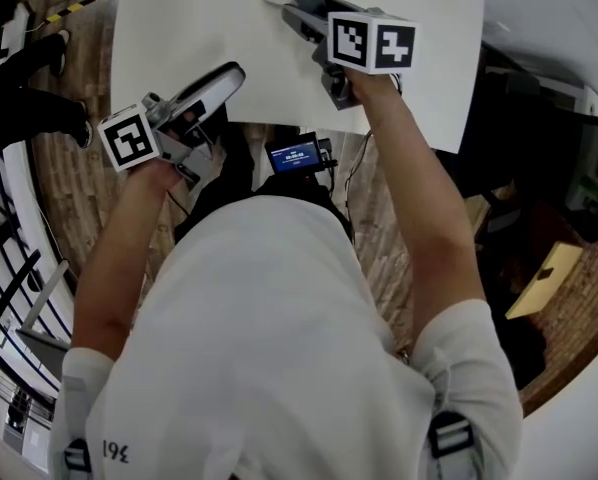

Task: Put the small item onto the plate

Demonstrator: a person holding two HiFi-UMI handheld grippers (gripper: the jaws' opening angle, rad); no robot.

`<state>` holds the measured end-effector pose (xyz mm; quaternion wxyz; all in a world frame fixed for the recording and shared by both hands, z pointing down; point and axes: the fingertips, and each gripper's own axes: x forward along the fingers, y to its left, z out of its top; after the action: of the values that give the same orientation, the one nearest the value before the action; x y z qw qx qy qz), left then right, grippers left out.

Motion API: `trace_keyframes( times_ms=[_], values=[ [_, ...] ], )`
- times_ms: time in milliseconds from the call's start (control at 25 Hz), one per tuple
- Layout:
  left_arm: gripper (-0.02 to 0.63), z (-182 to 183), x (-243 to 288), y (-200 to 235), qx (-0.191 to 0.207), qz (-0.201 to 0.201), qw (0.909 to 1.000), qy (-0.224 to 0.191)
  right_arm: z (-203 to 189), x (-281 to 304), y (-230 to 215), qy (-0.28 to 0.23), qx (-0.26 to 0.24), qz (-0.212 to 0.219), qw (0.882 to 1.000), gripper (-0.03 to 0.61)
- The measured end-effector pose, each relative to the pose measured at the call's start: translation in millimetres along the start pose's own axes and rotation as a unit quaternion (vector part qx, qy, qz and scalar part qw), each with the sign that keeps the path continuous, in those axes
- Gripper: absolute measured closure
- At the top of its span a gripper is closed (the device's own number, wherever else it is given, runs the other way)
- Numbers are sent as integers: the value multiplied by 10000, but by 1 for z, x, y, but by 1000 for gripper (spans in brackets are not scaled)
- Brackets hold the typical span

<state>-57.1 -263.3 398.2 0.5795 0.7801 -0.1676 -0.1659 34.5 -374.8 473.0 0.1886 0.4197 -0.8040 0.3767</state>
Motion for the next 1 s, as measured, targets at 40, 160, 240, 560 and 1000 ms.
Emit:
trace_keyframes(
  times_ms=[40,160,240,560,1000],
  values=[
    [414,0,-1,3,-20,40,10000,-9,0,5,0,51,-37,4,10000,270],
    [414,-2,-1,10,-76,130,9999,-25,-1,18,-1,181,-151,-38,9997,270],
    [414,-1,5,18,-121,203,9997,5,-1,28,-10,280,-206,-114,9993,270],
    [414,4,19,45,-330,538,9980,11,6,69,-67,870,-1525,-1057,9788,270],
    [414,3,17,54,-323,632,9975,-64,18,98,-71,959,-1959,-1263,9677,270]
  ],
)
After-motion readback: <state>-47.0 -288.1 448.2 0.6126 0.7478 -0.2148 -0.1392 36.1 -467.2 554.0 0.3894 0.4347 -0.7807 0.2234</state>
